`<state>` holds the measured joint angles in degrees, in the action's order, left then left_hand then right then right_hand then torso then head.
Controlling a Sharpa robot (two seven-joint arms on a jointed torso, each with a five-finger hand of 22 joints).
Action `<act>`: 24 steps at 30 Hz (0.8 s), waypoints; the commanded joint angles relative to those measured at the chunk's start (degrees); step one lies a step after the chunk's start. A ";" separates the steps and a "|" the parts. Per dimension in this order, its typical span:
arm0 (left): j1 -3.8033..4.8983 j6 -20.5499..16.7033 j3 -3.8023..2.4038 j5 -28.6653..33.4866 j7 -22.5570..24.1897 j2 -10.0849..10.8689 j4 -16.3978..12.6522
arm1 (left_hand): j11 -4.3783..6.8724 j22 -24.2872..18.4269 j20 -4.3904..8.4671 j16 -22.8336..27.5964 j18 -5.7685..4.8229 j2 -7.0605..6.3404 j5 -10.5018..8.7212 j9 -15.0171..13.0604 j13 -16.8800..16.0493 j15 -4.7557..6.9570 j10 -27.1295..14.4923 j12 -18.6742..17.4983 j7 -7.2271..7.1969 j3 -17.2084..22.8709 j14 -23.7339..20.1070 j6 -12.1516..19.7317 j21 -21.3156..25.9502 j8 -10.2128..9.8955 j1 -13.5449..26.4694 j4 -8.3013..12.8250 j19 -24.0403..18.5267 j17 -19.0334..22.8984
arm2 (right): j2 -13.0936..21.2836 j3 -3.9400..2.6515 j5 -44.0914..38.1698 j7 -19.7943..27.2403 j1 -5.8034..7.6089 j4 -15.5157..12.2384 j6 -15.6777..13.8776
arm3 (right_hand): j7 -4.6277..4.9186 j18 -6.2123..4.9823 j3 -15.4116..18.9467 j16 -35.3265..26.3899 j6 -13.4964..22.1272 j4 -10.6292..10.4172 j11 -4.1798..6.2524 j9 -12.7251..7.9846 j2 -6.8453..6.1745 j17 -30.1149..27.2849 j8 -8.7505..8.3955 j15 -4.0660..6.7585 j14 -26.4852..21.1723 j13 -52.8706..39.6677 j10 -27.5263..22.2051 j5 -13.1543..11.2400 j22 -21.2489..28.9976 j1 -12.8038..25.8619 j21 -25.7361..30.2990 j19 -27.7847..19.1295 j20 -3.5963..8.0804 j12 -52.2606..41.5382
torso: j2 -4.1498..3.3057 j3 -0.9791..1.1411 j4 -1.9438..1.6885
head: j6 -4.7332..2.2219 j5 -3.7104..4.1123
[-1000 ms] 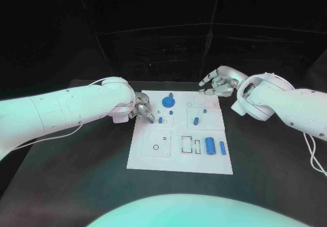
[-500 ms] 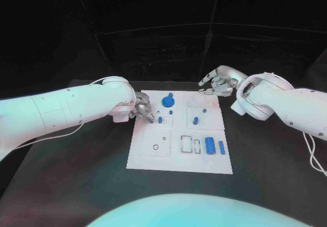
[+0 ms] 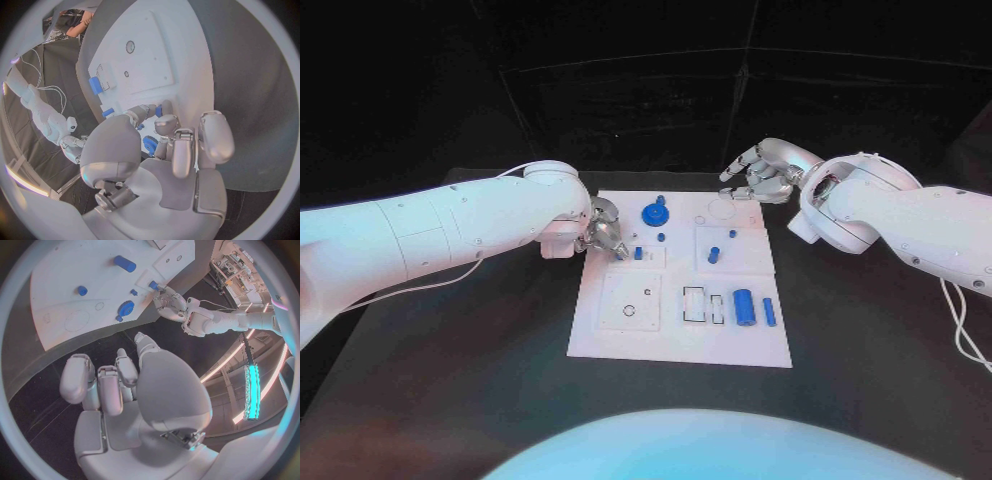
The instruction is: Assemble the parts on the task board
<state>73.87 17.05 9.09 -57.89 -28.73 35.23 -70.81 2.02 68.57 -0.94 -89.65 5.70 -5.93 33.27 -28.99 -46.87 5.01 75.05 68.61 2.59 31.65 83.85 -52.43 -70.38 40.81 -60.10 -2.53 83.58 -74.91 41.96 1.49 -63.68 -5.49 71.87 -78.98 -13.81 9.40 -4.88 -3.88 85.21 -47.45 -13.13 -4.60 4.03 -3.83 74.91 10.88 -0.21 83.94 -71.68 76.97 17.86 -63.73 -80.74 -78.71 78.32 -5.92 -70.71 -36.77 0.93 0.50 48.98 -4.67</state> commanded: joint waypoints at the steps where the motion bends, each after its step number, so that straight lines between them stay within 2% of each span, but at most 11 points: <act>1: -0.32 2.14 0.36 0.91 -1.68 -0.26 0.55 | 0.07 -0.03 0.06 -0.19 -0.70 1.06 0.14 0.21 0.22 0.29 0.05 -0.41 -0.41 7.07 6.04 -0.25 0.11 -0.46 0.42 6.30 0.36 -14.56 | -0.03 -0.03 -0.14 0.38 0.10 -0.12 0.29 | 0.02 -0.13 0.38 -0.31 -0.43 0.06 0.36 -0.07 0.19 5.86 0.22 0.45 3.99 0.05 0.06 0.36 0.06 0.22 0.27 -0.26 0.12 -0.08 | -0.01 -0.02 -0.03 | -0.01 0.09; 11: -0.32 1.13 0.41 2.78 -1.98 -0.37 1.77 | 0.09 -0.28 0.08 -0.07 -0.61 2.21 0.09 0.44 0.42 0.35 -0.08 -0.75 -0.45 6.61 5.95 -0.39 0.46 -0.80 2.07 4.78 0.23 -14.16 | -0.02 -0.03 -0.14 0.38 0.10 -0.11 0.31 | 0.02 -0.13 0.38 -0.31 -0.43 0.06 0.36 -0.07 0.19 5.86 0.22 0.45 3.99 0.05 0.06 0.36 0.06 0.22 0.27 -0.26 0.12 -0.08 | -0.01 -0.06 -0.01 | 0.01 0.19; 16: -0.30 0.61 0.40 3.92 -1.95 0.00 1.79 | -0.04 -0.88 0.11 0.23 -0.46 3.06 0.17 0.65 2.00 0.36 -1.17 -1.83 -0.26 6.81 5.73 0.34 1.12 -1.29 3.03 3.92 -0.01 -13.19 | -0.01 -0.03 -0.14 0.39 0.10 -0.08 0.34 | 0.02 -0.13 0.38 -0.31 -0.43 0.06 0.36 -0.07 0.19 5.86 0.22 0.45 3.99 0.05 0.06 0.36 0.06 0.22 0.27 -0.26 0.12 -0.08 | 0.00 -0.04 -0.03 | 0.04 0.22; 21: -0.27 0.03 0.40 4.48 -1.36 0.23 1.72 | -0.39 -1.23 0.02 0.44 -0.39 2.75 0.15 1.08 3.17 0.17 -2.16 -2.63 0.23 6.94 5.58 1.80 1.57 -2.25 3.76 3.75 -0.19 -12.55 | -0.04 -0.03 -0.14 0.39 0.10 -0.03 0.40 | 0.02 -0.13 0.38 -0.31 -0.43 0.06 0.36 -0.07 0.19 5.86 0.22 0.45 3.99 0.05 0.06 0.36 0.06 0.22 0.27 -0.26 0.12 -0.08 | 0.03 -0.08 -0.08 | 0.06 0.25; 24: -0.26 -0.33 0.39 4.73 -0.88 0.38 1.60 | -0.49 -1.30 -0.05 0.48 -0.38 3.03 0.21 1.31 3.30 0.07 -2.38 -2.74 0.37 7.33 5.55 2.08 1.68 -2.60 3.64 3.90 -0.23 -12.43 | -0.05 -0.03 -0.14 0.37 0.10 0.00 0.48 | 0.02 -0.13 0.38 -0.31 -0.43 0.06 0.36 -0.07 0.19 5.86 0.22 0.45 3.99 0.05 0.06 0.36 0.06 0.22 0.27 -0.26 0.12 -0.08 | 0.02 -0.07 -0.07 | 0.10 0.22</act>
<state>73.93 17.34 9.17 -53.22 -28.82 35.39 -69.49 1.38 67.32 -0.94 -89.37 5.70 -3.16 33.28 -27.75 -43.59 5.00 73.05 66.11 3.18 33.88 83.84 -50.94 -69.03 38.39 -56.67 -3.34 83.57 -74.91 41.96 1.49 -63.68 -5.49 71.88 -78.94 -13.70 9.40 -4.88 -3.89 85.21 -47.45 -13.13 -4.60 4.03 -3.83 74.90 10.87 -0.21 83.94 -71.68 76.97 17.86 -63.74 -80.74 -78.71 78.32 -5.92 -70.71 -36.77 0.87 0.43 49.04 -4.41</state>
